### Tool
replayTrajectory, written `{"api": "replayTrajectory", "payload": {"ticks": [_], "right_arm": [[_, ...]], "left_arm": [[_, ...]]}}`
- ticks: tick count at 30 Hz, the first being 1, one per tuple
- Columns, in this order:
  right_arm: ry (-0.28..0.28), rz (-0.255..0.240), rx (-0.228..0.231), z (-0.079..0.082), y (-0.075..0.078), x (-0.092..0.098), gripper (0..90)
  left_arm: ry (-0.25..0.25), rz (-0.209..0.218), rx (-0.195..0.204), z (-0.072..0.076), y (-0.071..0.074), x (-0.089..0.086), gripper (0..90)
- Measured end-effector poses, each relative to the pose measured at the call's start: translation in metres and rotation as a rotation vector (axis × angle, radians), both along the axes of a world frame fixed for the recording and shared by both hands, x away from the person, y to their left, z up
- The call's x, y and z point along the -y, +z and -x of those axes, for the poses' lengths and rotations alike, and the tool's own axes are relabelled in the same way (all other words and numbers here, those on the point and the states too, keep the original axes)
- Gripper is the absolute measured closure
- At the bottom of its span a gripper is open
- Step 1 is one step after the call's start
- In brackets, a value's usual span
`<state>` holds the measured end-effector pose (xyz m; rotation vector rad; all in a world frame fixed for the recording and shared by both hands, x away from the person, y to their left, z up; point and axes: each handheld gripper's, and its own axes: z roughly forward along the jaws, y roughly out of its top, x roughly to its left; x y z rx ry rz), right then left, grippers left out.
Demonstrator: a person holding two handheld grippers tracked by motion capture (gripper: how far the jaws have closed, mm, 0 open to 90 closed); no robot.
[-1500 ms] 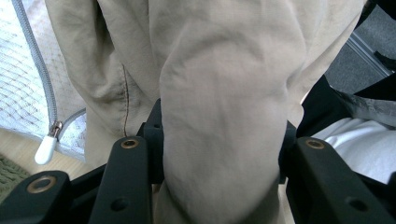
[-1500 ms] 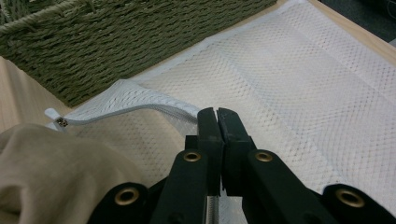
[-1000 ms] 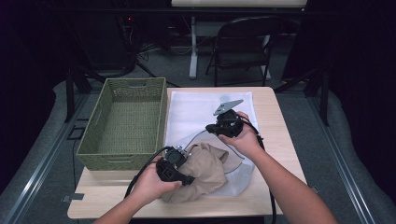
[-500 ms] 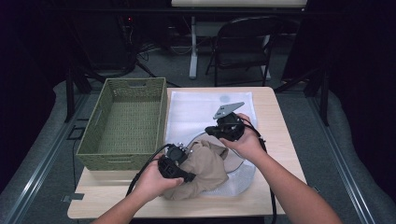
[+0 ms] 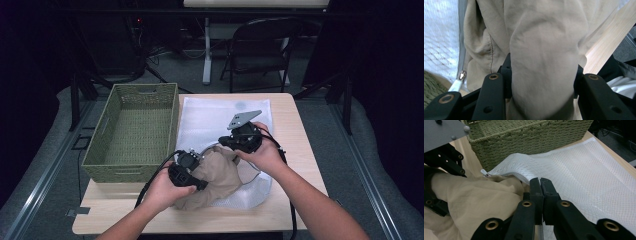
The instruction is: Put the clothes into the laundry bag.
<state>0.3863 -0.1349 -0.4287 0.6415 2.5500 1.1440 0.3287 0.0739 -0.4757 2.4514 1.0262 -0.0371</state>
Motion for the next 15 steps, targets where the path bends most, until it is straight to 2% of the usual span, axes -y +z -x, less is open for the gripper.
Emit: {"api": "replayTrajectory", "payload": {"ticks": [7,12,15], "right_arm": [[0.003,-0.009,0.003,0.001,0.001,-0.002,88.6],[0.010,-0.009,0.004,0.002,0.001,-0.003,88.6],[0.014,-0.009,0.005,0.003,0.001,-0.004,88.6]], "left_arm": [[-0.001,-0.006,0.005,-0.006,0.004,0.009,55.8],[0.016,-0.007,0.021,-0.013,0.004,0.013,55.8],[0.026,-0.004,0.011,-0.017,0.003,0.014,55.8]]}}
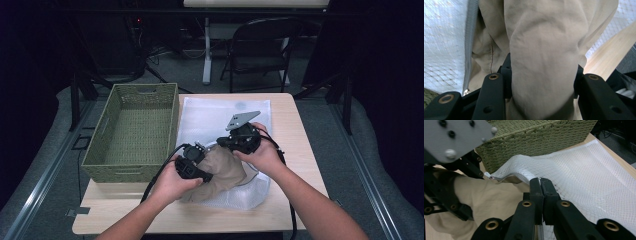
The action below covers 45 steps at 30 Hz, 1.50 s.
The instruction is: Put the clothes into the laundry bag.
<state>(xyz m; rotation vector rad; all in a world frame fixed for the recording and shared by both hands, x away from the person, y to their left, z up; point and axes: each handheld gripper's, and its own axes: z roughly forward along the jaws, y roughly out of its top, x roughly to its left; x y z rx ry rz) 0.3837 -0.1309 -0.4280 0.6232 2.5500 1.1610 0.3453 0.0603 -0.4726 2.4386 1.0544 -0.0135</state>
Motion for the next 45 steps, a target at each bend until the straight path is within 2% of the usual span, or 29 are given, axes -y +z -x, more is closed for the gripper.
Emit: {"api": "replayTrajectory", "payload": {"ticks": [3,16,20,26,33,38,41,45], "right_arm": [[-0.001,0.004,0.003,0.000,0.000,0.000,88.6],[-0.002,0.000,0.000,0.001,-0.003,-0.001,88.6],[-0.003,0.001,-0.002,0.002,-0.004,-0.001,88.6],[-0.003,-0.001,-0.003,0.001,-0.006,-0.001,88.6],[0.002,-0.001,-0.009,0.002,-0.009,-0.001,88.6],[-0.007,0.003,-0.016,0.001,-0.011,-0.001,88.6],[-0.009,0.004,-0.019,0.001,-0.012,-0.001,88.6],[-0.008,0.004,-0.018,0.000,-0.013,-0.001,88.6]], "left_arm": [[0.035,-0.003,0.019,-0.006,-0.003,0.001,55.7],[0.097,-0.001,0.044,-0.016,-0.015,0.010,55.6],[0.099,-0.009,0.050,-0.018,-0.020,0.013,55.5],[0.122,0.009,0.045,-0.021,-0.029,0.015,55.4],[0.143,0.016,0.074,-0.022,-0.039,0.012,54.6],[0.149,0.018,0.070,-0.024,-0.048,0.012,51.4],[0.144,0.025,0.092,-0.022,-0.053,0.013,48.8],[0.136,0.028,0.107,-0.021,-0.052,0.014,43.7]]}}
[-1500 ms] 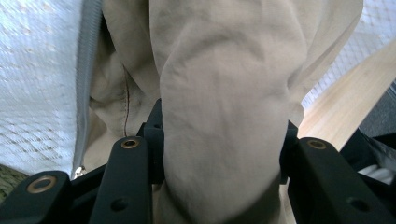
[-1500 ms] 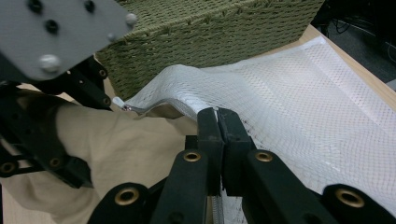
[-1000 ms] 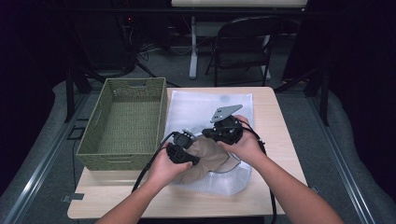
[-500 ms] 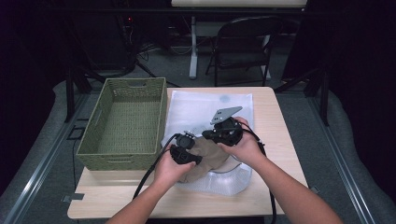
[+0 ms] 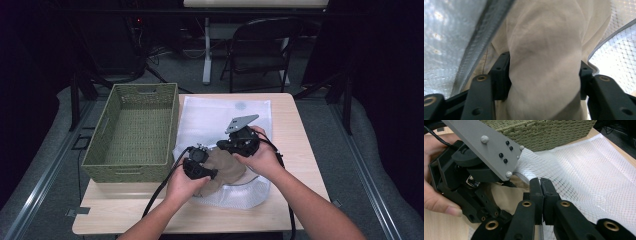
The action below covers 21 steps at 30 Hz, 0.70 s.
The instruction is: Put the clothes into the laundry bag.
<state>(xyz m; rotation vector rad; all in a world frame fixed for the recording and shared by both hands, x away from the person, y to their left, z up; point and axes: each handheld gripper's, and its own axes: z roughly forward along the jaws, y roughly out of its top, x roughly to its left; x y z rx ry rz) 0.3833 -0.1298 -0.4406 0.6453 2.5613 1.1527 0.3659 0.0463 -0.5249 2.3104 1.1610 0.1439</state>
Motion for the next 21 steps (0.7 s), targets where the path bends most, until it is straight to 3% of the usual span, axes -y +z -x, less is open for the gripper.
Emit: {"api": "replayTrajectory", "payload": {"ticks": [11,16,21], "right_arm": [[-0.007,0.003,-0.011,-0.002,-0.004,0.003,88.4],[-0.011,0.001,-0.017,-0.002,-0.006,0.004,88.3],[-0.008,-0.001,-0.021,-0.002,-0.008,0.005,88.3]], "left_arm": [[-0.045,0.005,0.069,0.007,0.011,-0.003,35.4],[-0.036,0.051,0.099,0.013,0.021,-0.006,34.5],[-0.051,0.068,0.123,0.019,0.032,-0.010,34.3]]}}
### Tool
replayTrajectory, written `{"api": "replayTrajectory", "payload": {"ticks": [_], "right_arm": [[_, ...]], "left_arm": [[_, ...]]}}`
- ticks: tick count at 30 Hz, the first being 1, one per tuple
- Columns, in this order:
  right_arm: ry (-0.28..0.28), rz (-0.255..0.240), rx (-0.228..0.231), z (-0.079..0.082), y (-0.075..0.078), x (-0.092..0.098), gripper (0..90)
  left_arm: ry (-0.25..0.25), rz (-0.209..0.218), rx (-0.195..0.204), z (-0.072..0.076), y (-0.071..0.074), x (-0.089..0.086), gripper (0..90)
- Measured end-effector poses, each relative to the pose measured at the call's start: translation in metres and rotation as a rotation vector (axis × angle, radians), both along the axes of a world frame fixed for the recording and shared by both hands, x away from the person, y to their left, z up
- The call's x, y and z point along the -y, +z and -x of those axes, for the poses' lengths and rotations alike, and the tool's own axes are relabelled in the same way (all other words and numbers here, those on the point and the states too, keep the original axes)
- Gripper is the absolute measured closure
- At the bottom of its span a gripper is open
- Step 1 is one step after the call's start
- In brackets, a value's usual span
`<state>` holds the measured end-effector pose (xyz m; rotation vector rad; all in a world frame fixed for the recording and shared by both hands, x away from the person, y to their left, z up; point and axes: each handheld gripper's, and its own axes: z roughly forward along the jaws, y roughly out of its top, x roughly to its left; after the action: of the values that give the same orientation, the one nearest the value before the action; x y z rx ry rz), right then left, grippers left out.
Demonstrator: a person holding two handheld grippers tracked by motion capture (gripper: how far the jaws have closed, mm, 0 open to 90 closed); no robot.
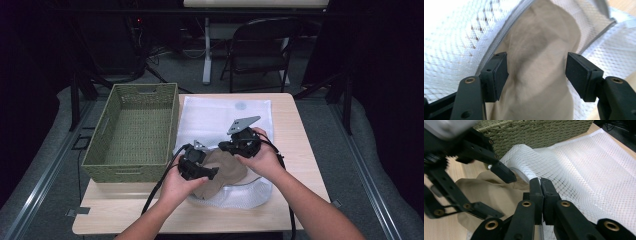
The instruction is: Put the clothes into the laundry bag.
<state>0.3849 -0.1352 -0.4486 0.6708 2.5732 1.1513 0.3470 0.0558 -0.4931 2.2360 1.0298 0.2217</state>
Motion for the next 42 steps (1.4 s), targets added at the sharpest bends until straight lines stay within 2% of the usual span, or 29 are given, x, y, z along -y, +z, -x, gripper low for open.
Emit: {"api": "replayTrajectory", "payload": {"ticks": [5,7,14,21,31,34,35,42], "right_arm": [[-0.005,-0.004,-0.006,0.001,-0.003,0.001,88.3],[-0.002,-0.002,-0.004,0.002,-0.004,0.002,88.3],[0.000,0.007,-0.005,0.005,-0.006,0.001,88.3],[0.003,0.010,-0.004,0.006,-0.007,0.001,88.3],[0.000,0.012,-0.002,0.006,-0.008,0.000,88.3],[0.002,0.012,-0.004,0.006,-0.008,0.000,88.3],[0.002,0.010,-0.004,0.006,-0.008,0.000,88.3],[0.005,0.007,-0.003,0.007,-0.009,-0.001,88.3]], "left_arm": [[-0.010,0.005,0.028,0.010,0.010,-0.009,33.9],[-0.002,0.021,0.029,0.014,0.012,-0.012,33.9],[-0.009,0.023,0.034,0.024,0.014,-0.024,33.8],[-0.023,0.017,0.013,0.034,0.004,-0.034,33.3],[-0.052,0.003,-0.022,0.037,-0.013,-0.031,32.4],[-0.053,-0.011,-0.016,0.038,-0.017,-0.029,31.5],[-0.054,-0.028,-0.009,0.038,-0.020,-0.028,31.5],[-0.043,-0.036,-0.009,0.034,-0.029,-0.024,30.4]]}}
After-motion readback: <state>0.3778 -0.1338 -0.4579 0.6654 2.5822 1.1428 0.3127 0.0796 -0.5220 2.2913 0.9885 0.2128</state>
